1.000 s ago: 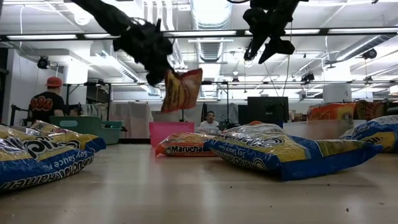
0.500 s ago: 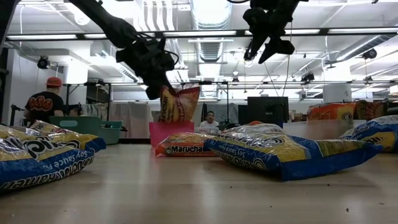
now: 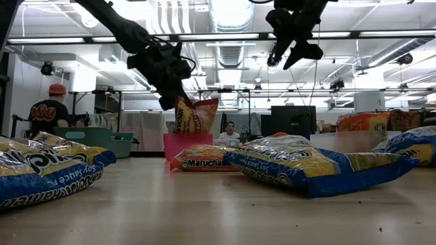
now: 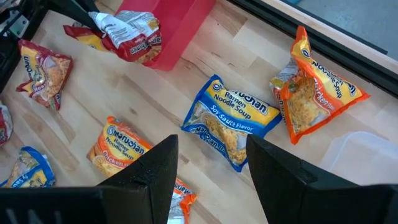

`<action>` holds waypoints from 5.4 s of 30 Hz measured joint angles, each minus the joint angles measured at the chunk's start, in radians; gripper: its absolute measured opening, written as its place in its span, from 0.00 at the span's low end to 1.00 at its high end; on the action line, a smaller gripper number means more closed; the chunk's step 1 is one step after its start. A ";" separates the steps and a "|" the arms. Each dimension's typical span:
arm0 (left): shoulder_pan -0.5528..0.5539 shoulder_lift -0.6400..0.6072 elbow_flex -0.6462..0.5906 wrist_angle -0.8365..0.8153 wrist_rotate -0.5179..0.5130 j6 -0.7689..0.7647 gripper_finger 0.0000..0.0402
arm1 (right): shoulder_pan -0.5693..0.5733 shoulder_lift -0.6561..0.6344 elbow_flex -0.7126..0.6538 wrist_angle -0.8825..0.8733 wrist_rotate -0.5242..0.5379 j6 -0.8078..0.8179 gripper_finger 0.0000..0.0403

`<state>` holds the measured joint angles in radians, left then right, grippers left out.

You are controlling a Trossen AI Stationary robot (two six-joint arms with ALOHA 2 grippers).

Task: Sort Maruchan noodles
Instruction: Put the red noodle pack into the red bin, then put the blue noodle pack into the green bin

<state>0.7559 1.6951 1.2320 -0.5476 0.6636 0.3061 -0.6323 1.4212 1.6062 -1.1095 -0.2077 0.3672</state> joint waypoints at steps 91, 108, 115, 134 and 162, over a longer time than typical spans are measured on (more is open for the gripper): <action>-0.129 -0.468 -0.002 -0.004 -0.169 -0.398 0.12 | 0.189 0.468 -0.002 0.075 0.147 0.183 0.44; -0.129 -0.471 -0.002 0.033 -0.176 -0.447 0.11 | 0.189 0.606 -0.003 0.076 0.234 0.085 0.27; -0.129 -0.471 -0.002 0.068 -0.177 -0.451 0.12 | 0.189 0.566 -0.003 0.066 0.227 0.027 0.04; -0.129 -0.471 -0.002 0.207 -0.179 -0.586 0.11 | 0.181 0.176 -0.001 0.122 0.176 0.064 0.02; -0.252 -0.473 -0.002 0.214 -0.179 -0.630 0.11 | 0.199 0.497 -0.127 0.166 0.134 0.081 0.02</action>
<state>0.5041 1.2224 1.2301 -0.3341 0.4848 -0.3238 -0.4338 1.9186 1.4794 -0.9433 -0.0738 0.4483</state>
